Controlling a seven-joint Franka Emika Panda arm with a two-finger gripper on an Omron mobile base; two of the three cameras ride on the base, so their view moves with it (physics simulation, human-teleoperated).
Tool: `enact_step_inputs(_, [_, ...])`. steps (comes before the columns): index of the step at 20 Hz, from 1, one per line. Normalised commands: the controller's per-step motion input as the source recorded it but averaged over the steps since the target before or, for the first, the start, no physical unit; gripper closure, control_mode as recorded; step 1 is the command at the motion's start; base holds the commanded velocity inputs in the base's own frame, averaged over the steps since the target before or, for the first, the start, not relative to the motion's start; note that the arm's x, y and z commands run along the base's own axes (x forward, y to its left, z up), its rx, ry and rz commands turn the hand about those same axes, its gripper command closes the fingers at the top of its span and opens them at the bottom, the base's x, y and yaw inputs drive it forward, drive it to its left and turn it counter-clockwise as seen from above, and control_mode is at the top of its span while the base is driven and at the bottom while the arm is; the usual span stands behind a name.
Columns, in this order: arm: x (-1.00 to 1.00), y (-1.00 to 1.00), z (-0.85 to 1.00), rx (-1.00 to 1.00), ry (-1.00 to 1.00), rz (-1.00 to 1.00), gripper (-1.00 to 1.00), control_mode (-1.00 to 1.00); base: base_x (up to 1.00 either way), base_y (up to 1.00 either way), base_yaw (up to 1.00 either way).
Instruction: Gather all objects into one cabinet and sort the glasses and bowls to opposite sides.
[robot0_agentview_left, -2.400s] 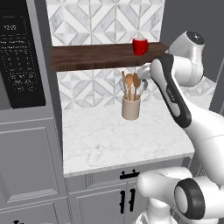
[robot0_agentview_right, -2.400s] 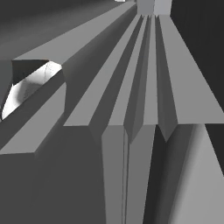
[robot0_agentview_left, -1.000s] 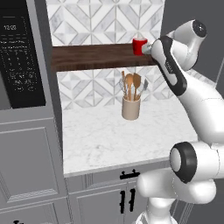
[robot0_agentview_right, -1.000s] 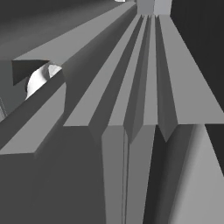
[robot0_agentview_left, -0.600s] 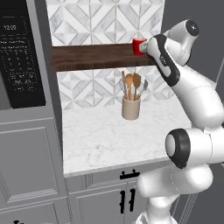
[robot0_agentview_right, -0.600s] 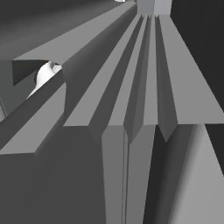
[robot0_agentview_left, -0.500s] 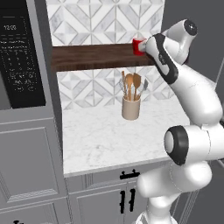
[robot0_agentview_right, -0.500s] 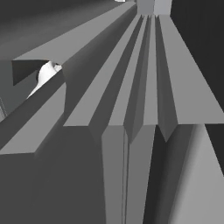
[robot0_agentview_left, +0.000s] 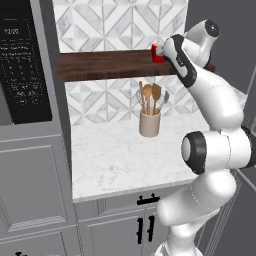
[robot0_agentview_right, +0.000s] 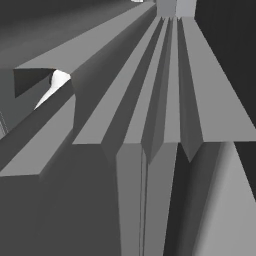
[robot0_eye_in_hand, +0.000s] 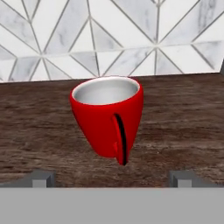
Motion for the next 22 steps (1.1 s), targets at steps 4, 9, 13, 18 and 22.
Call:
enact_step_inputs(4, [0.15, 0.0, 0.0, 0.0, 0.0, 0.0, -1.0, -1.0, 0.0, 0.0, 0.0])
enact_step_inputs(9, [0.31, 0.0, 0.0, 0.0, 0.0, 0.0, -1.0, -1.0, 0.0, 0.0, 0.0])
enact_step_inputs(13, [0.04, 0.0, -0.04, 0.0, 0.0, 0.0, -1.0, -1.0, 0.0, 0.0, 0.0])
enact_step_inputs(18, [0.02, 0.0, -0.01, 0.0, 0.0, 0.0, -1.0, -1.0, 0.0, 0.0, 0.0])
enact_step_inputs(22, [0.11, 0.0, -0.01, 0.0, 0.0, 0.0, -1.0, -1.0, 0.0, 0.0, 0.0])
